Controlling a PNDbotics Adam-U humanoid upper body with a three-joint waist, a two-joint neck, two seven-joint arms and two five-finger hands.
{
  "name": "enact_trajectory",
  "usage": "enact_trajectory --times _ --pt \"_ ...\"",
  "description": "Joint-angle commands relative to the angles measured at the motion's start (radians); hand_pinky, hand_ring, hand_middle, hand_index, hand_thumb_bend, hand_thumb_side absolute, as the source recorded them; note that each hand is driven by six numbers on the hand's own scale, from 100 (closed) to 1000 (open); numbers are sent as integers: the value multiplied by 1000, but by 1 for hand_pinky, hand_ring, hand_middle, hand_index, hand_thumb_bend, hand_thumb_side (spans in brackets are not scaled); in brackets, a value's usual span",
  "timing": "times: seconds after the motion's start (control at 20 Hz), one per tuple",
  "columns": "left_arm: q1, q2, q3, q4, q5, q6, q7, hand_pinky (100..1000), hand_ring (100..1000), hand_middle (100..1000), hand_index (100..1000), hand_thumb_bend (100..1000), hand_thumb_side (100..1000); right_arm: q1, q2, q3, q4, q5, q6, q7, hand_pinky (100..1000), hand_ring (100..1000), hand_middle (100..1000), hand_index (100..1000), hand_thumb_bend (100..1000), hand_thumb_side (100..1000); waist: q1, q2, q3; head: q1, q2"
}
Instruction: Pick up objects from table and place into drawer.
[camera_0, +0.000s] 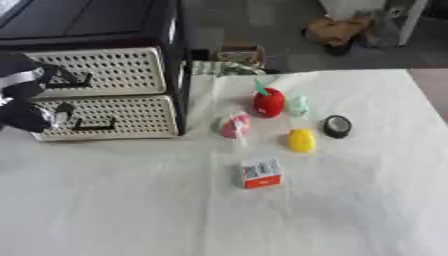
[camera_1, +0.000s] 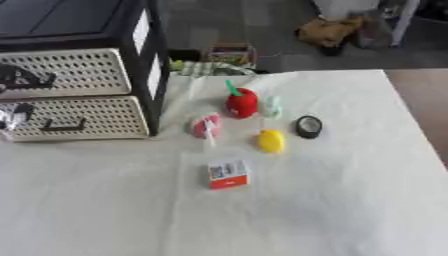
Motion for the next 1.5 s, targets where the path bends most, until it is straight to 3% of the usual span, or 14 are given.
enact_trajectory --times 0.05,0.65,0.8,1.0,1.5 --pt "-12 20 5 2 -16 -7 -4 100 100 100 887 105 408 -11 -12 -9 -17 -3 -2 3 718 577 516 717 427 783 -3 -16 2 3 -14" --pt "-17 14 2 8 -19 -23 -20 100 100 100 837 105 408 -11 -9 -11 -17 -2 -1 3 720 577 515 717 433 775 -3 -15 0 11 -21" --pt "-20 12 2 10 -22 -25 -20 100 100 100 875 105 408 -11 -8 -12 -17 -1 -1 3 721 577 515 717 434 775 -3 -14 -1 13 -25" --pt "-22 10 0 12 -22 -27 -20 100 100 100 851 105 408 -12 -7 -12 -17 -2 -1 3 721 577 515 718 436 773 -4 -14 -2 16 -28" --pt "-16 17 4 9 -18 -29 -23 100 100 100 812 105 408 -10 -8 -12 -17 -3 -1 2 723 578 515 718 434 768 -3 -21 3 18 -19"
